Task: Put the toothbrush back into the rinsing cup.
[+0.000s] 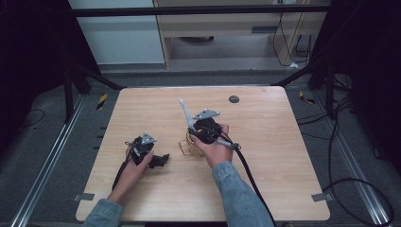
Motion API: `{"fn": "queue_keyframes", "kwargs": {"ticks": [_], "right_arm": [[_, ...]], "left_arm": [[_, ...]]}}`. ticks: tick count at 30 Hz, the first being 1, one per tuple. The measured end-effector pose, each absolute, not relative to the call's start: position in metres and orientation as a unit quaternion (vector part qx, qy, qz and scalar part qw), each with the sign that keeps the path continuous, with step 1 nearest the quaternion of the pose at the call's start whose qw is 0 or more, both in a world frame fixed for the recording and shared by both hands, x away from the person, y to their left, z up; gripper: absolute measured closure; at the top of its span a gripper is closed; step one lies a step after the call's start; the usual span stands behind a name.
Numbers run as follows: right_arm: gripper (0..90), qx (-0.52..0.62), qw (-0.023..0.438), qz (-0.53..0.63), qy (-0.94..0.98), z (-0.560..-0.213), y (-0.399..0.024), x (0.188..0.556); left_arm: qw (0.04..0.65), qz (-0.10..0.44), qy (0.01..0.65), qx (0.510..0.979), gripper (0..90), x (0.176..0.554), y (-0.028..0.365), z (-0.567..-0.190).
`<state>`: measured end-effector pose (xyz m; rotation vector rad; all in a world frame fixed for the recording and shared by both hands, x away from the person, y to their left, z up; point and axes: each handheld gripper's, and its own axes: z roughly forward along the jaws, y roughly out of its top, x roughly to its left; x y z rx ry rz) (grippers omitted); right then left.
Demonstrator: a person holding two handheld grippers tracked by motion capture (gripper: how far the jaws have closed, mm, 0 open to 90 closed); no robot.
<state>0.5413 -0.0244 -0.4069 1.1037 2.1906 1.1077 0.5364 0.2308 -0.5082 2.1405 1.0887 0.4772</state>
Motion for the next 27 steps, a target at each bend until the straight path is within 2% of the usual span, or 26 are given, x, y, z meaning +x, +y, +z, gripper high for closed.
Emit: {"fn": "queue_keyframes", "kwargs": {"ticks": [7, 27], "right_arm": [[46.0, 0.402, 0.222, 0.403, 0.792, -0.4041, -0.0249, 0.5388], [21.6, 0.397, 0.221, 0.413, 0.789, -0.3988, -0.0292, 0.5354]], "left_arm": [[0.339, 0.183, 0.418, 0.823, 0.0, 0.5365, 0.2309, -0.5081], [0.339, 0.183, 0.418, 0.822, 0.0, 0.5364, 0.2309, -0.5082]]}}
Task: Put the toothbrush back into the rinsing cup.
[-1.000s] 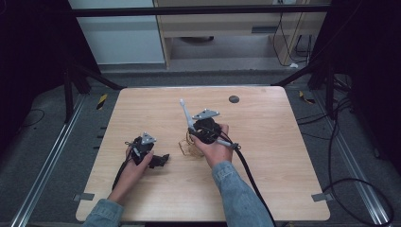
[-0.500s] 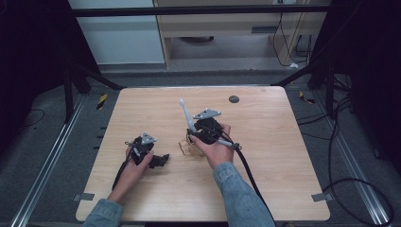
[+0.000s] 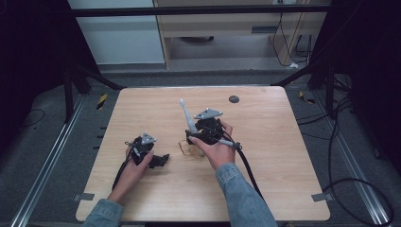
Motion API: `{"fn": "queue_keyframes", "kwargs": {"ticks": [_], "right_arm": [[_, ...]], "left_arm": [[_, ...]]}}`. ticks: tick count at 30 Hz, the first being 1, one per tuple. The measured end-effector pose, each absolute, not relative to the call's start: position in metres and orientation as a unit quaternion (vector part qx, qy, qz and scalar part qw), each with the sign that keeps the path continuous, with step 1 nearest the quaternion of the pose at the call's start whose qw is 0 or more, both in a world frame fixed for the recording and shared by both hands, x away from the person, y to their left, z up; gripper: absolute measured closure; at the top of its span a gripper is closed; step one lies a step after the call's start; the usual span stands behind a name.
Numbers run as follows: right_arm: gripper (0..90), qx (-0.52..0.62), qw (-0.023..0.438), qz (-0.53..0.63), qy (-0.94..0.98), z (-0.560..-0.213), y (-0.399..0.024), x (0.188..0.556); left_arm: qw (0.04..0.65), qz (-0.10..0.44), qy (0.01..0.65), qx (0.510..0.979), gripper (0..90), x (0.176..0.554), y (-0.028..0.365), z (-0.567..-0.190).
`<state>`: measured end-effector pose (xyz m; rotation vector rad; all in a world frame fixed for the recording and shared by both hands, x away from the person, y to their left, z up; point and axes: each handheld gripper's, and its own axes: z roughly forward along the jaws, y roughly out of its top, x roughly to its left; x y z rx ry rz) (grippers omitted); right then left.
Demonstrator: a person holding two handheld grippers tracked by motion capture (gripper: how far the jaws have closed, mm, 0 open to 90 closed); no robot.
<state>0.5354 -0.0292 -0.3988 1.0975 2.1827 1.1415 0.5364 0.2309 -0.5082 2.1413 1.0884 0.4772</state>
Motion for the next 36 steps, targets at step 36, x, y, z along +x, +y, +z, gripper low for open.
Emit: {"fn": "queue_keyframes", "kwargs": {"ticks": [36], "right_arm": [[7.1, 0.404, 0.264, 0.407, 0.776, -0.392, -0.066, 0.525]], "left_arm": [[0.339, 0.184, 0.417, 0.823, 0.0, 0.536, 0.231, -0.508]]}}
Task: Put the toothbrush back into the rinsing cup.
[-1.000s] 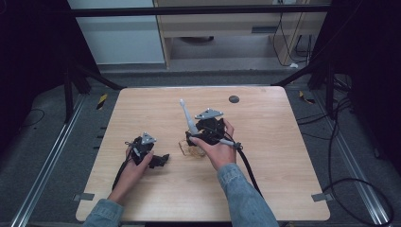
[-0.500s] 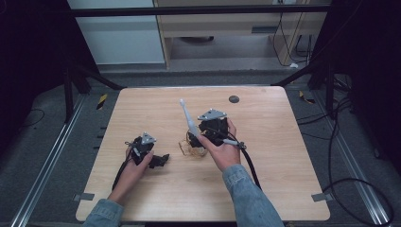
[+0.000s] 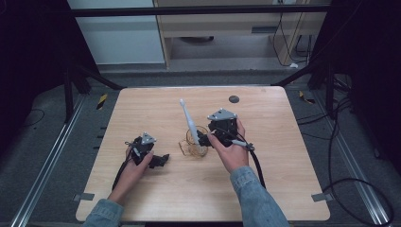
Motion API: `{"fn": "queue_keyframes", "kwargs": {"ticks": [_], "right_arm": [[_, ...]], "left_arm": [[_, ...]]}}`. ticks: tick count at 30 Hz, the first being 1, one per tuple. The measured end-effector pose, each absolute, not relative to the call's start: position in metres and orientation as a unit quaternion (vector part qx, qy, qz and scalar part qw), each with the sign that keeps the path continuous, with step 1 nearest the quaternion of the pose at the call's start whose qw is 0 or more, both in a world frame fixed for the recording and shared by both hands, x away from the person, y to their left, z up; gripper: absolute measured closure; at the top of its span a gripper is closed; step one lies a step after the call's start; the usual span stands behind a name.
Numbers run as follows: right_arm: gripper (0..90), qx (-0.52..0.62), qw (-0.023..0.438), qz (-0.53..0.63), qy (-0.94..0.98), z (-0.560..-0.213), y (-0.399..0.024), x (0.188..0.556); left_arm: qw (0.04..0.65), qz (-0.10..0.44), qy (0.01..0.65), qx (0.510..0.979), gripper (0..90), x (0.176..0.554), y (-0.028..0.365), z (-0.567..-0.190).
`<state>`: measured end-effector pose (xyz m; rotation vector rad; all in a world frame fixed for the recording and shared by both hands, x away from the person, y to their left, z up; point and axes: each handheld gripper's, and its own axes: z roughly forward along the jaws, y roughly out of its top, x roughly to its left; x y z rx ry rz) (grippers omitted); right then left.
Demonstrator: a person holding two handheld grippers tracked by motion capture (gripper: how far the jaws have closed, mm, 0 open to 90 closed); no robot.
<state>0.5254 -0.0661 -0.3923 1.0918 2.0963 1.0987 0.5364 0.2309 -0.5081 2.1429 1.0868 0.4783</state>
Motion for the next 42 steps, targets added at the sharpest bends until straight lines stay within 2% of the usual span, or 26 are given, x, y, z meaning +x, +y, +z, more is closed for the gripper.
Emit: {"fn": "queue_keyframes", "kwargs": {"ticks": [21, 42], "right_arm": [[7.8, 0.452, 0.274, 0.384, 0.757, -0.404, -0.126, 0.515], [9.1, 0.511, 0.282, 0.328, 0.743, -0.434, -0.196, 0.511]], "left_arm": [[0.339, 0.184, 0.418, 0.823, 0.0, 0.536, 0.231, -0.508], [0.34, 0.183, 0.419, 0.822, 0.0, 0.536, 0.231, -0.508]]}}
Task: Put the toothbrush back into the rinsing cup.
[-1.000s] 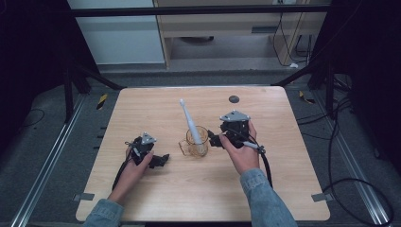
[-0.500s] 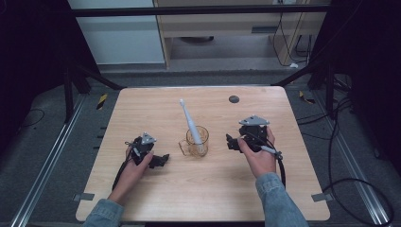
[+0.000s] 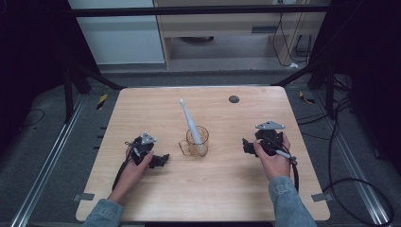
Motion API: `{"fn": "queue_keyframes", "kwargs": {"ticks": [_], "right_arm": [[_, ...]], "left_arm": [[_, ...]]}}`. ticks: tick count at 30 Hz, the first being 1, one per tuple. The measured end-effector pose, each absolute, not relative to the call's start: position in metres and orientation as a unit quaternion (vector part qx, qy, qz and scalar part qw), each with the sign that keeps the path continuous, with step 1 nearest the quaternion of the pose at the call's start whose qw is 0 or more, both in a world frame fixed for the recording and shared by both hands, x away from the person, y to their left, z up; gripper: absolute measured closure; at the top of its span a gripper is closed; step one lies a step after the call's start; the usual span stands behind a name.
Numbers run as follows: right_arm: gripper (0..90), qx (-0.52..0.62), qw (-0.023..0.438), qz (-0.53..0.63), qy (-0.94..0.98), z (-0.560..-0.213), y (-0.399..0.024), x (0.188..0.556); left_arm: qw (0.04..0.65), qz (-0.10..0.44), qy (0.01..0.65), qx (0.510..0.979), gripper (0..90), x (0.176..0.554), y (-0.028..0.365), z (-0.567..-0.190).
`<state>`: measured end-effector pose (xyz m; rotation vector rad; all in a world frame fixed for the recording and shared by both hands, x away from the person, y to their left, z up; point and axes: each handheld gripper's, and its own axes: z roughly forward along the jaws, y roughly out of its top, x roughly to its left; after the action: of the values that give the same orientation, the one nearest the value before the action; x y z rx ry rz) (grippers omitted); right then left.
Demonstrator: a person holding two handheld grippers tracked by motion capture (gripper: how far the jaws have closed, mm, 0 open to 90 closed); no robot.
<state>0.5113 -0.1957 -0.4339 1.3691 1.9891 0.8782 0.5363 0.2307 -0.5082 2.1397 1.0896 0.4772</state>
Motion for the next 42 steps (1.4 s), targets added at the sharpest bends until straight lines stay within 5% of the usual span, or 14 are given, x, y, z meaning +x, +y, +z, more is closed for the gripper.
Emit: {"fn": "queue_keyframes", "kwargs": {"ticks": [42], "right_arm": [[11.9, 0.606, 0.242, 0.329, 0.682, -0.502, -0.23, 0.554]], "left_arm": [[0.339, 0.183, 0.418, 0.822, 0.0, 0.536, 0.231, -0.508]]}}
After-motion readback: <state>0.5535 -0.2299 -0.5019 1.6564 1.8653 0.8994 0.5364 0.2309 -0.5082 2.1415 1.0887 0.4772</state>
